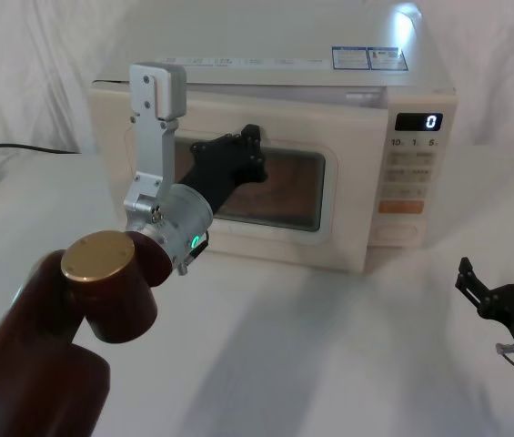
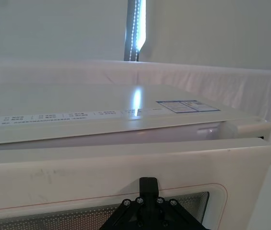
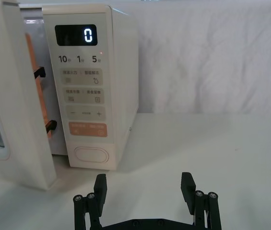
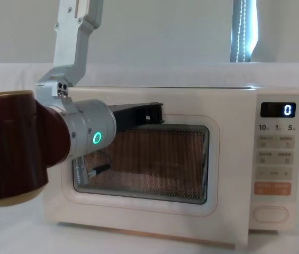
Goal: Press the button to open the microwave door with one hand; close the microwave door with the other hand.
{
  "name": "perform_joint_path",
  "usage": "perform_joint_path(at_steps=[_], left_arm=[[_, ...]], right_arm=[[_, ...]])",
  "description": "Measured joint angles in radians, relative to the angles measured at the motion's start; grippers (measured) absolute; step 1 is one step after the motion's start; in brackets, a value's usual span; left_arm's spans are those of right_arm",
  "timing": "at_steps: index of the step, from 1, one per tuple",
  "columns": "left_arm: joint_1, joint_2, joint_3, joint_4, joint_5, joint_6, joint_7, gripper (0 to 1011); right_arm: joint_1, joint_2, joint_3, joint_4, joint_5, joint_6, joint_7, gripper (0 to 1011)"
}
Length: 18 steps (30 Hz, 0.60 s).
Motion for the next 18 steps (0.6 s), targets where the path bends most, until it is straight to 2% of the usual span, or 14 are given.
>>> perform_joint_path(at_steps=[18], left_arm=[[-0.045,-0.058,-0.024,0.087,0.038,-0.015,0.005,0]], right_arm=[[0.0,0.0,0.0,0.0,0.0,0.0,0.0,1002]])
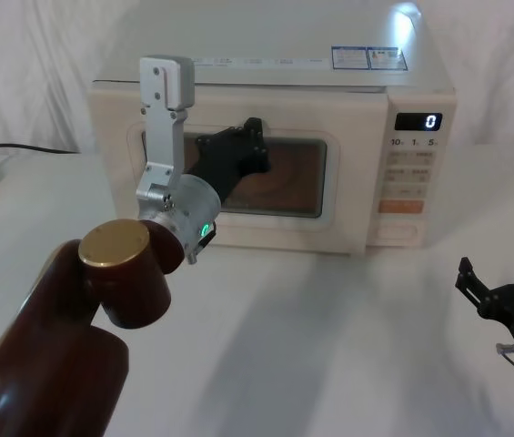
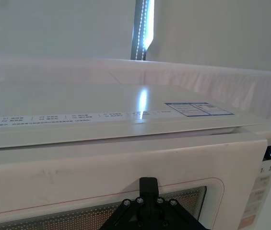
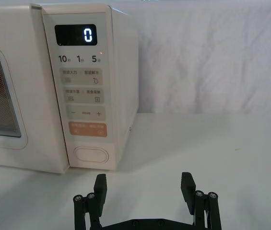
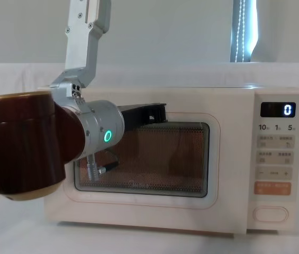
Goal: Press the button to open the microwave door with one hand; close the microwave door with the other hand.
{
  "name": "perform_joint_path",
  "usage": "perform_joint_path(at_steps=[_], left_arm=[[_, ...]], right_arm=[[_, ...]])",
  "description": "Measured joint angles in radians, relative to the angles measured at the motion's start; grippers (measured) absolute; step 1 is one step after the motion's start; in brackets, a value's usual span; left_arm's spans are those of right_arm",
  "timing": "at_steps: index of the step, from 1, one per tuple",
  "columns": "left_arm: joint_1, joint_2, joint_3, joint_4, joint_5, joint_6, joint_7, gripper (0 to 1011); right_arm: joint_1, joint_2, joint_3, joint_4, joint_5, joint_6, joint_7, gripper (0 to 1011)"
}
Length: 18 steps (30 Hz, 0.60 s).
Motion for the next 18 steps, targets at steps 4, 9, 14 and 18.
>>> perform_joint_path(at_steps=[4,9,14,18], left_arm=[[-0.005,-0.008,-0.005,0.011,0.005,-0.001,-0.001,0],[-0.013,-0.019,-0.013,0.028,0.01,-0.002,-0.002,0],[-0.019,-0.027,-0.02,0.038,0.012,-0.001,-0.002,0],[-0.024,-0.031,-0.024,0.046,0.014,0.002,-0.004,0]], right_arm=[[0.0,0.0,0.0,0.0,0.0,0.0,0.0,1002],[0.0,0.0,0.0,0.0,0.0,0.0,0.0,1002],[0.0,0.0,0.0,0.0,0.0,0.0,0.0,1002],[0.0,0.0,0.0,0.0,0.0,0.0,0.0,1002]])
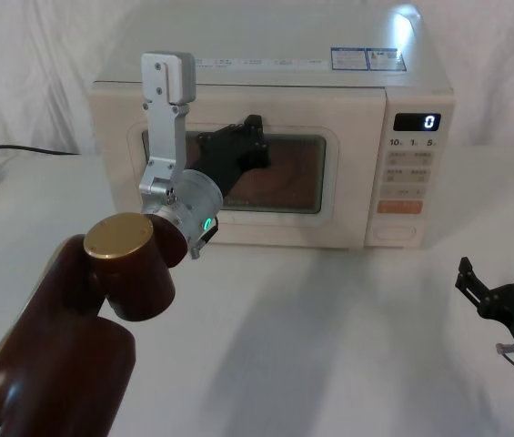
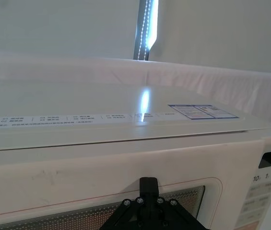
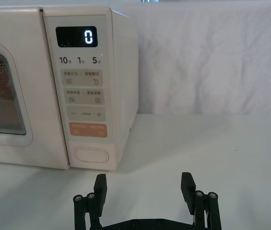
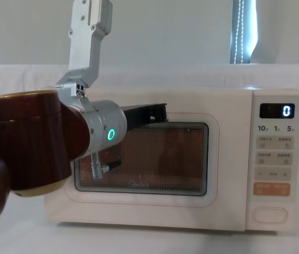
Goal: Press the button to open the microwave door with one hand; close the microwave door with the other hand.
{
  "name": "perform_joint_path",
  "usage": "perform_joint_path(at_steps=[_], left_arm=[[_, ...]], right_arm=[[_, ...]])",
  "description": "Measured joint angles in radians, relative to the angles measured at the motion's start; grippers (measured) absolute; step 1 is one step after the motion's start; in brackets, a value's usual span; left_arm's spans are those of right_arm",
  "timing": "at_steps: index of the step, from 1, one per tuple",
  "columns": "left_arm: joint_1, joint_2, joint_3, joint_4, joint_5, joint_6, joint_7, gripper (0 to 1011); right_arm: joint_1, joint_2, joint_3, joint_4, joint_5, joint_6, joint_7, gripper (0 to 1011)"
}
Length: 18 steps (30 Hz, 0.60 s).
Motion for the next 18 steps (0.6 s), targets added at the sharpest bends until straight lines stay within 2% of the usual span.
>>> perform_joint_path(at_steps=[18], left_arm=[[-0.002,-0.012,-0.017,0.007,0.006,0.001,0.0,0]], right_arm=[[0.0,0.0,0.0,0.0,0.0,0.0,0.0,1002]])
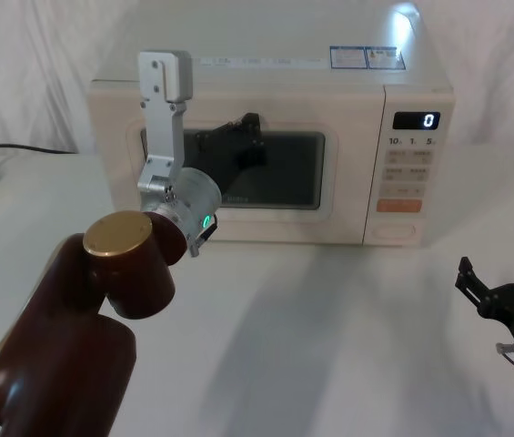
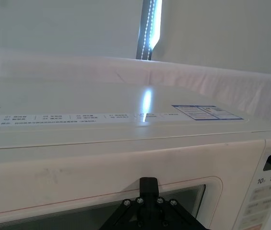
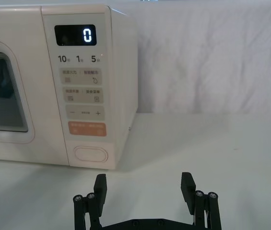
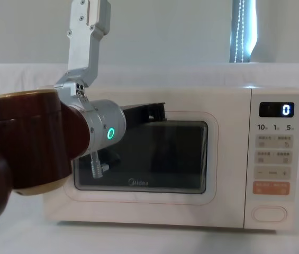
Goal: Press the button to open the microwave door with one hand; close the microwave door with the other hand.
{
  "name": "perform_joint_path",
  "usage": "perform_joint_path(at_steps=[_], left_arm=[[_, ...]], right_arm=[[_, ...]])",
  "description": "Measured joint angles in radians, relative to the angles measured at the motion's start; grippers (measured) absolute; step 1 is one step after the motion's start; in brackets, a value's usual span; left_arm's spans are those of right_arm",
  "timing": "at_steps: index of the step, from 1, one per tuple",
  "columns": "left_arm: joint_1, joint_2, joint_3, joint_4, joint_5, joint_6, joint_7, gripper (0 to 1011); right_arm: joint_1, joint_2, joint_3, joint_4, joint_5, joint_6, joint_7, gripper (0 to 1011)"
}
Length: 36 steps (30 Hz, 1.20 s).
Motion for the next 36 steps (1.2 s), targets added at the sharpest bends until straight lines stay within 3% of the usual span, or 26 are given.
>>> perform_joint_path(at_steps=[6,16,24,36], left_arm=[[0.022,0.008,-0.006,-0.046,-0.001,0.016,0.005,0],[0.109,0.058,-0.022,-0.199,-0.014,0.072,0.002,0],[0.193,0.114,-0.042,-0.31,-0.035,0.096,-0.014,0],[0.361,0.234,-0.093,-0.467,-0.069,0.084,-0.042,0]], right_arm=[[0.0,0.0,0.0,0.0,0.0,0.0,0.0,1002],[0.0,0.0,0.0,0.0,0.0,0.0,0.0,1002],[0.0,0.0,0.0,0.0,0.0,0.0,0.0,1002],[0.0,0.0,0.0,0.0,0.0,0.0,0.0,1002]])
